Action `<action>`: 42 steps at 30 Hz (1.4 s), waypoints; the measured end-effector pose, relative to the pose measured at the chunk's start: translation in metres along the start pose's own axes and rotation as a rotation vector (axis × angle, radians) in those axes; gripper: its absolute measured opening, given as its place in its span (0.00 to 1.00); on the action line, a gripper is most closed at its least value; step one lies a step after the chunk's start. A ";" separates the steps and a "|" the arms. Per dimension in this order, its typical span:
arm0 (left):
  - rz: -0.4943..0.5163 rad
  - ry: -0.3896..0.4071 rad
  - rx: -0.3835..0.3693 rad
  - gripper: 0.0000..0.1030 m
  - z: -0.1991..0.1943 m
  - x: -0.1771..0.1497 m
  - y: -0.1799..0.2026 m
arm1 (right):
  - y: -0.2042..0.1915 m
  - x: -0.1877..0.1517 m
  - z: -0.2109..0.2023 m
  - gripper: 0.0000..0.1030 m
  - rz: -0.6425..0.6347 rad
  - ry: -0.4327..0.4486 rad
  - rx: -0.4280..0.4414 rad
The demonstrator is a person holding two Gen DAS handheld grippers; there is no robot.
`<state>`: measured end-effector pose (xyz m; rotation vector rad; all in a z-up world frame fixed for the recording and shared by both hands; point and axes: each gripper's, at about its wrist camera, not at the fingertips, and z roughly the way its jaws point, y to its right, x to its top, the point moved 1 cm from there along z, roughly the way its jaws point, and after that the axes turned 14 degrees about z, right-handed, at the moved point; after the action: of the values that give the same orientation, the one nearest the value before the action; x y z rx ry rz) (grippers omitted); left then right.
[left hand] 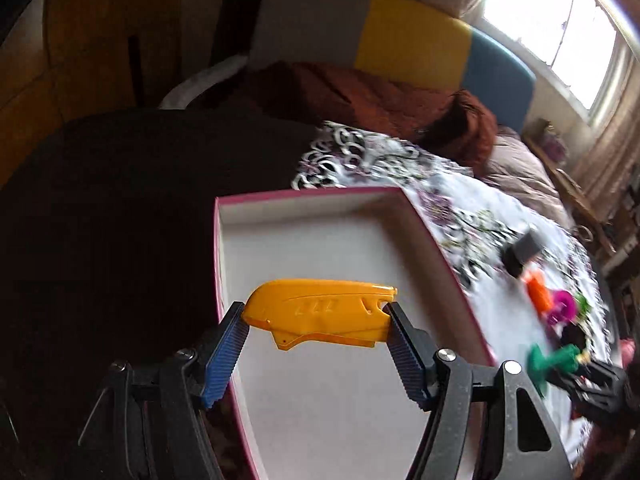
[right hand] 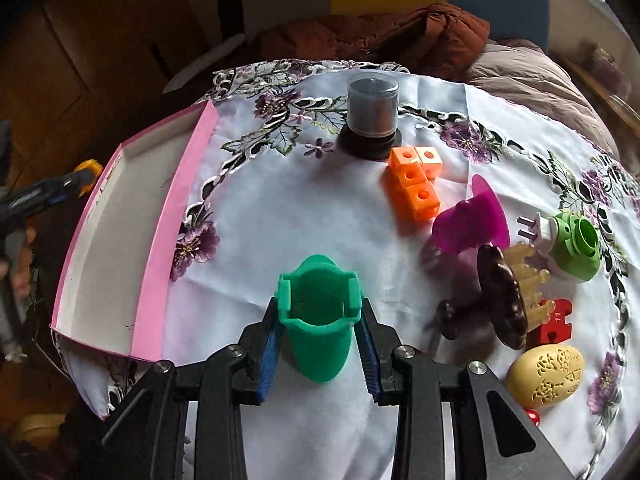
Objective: Organize rigid objects
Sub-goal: 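Lower the yellow cutter into the pink-rimmed tray and open the left tool, then carry the green cup into the tray and open the right tool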
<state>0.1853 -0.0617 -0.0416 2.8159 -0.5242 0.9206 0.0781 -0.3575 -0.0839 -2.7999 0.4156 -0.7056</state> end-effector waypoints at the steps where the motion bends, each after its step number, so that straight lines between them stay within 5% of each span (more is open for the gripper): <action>1: 0.004 -0.005 0.012 0.68 0.006 0.005 -0.002 | -0.001 0.001 0.000 0.34 0.001 0.003 0.004; 6: 0.006 -0.042 0.102 0.68 0.040 0.019 -0.014 | -0.001 0.001 -0.002 0.34 -0.004 0.006 0.002; 8: 0.004 -0.050 0.097 0.68 0.046 0.020 -0.017 | -0.002 0.001 -0.001 0.34 -0.011 0.005 -0.002; 12: 0.010 -0.010 0.068 0.84 0.040 0.019 -0.018 | -0.003 0.001 0.001 0.34 -0.018 0.005 -0.007; 15: -0.004 -0.001 0.078 0.85 0.030 0.016 -0.019 | -0.003 0.001 0.001 0.34 -0.020 0.006 -0.013; 23: 0.041 0.049 0.125 0.85 -0.031 -0.031 0.006 | -0.002 0.001 0.001 0.34 -0.023 0.012 -0.028; 34: 0.088 0.030 0.034 0.85 -0.070 -0.091 0.049 | 0.000 0.004 -0.005 0.34 0.027 0.049 -0.023; 42: 0.042 0.022 0.029 0.85 -0.079 -0.106 0.038 | -0.065 0.004 -0.014 0.34 -0.036 0.067 0.075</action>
<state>0.0487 -0.0489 -0.0400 2.8269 -0.5733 0.9739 0.0889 -0.3000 -0.0517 -2.7257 0.3432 -0.8077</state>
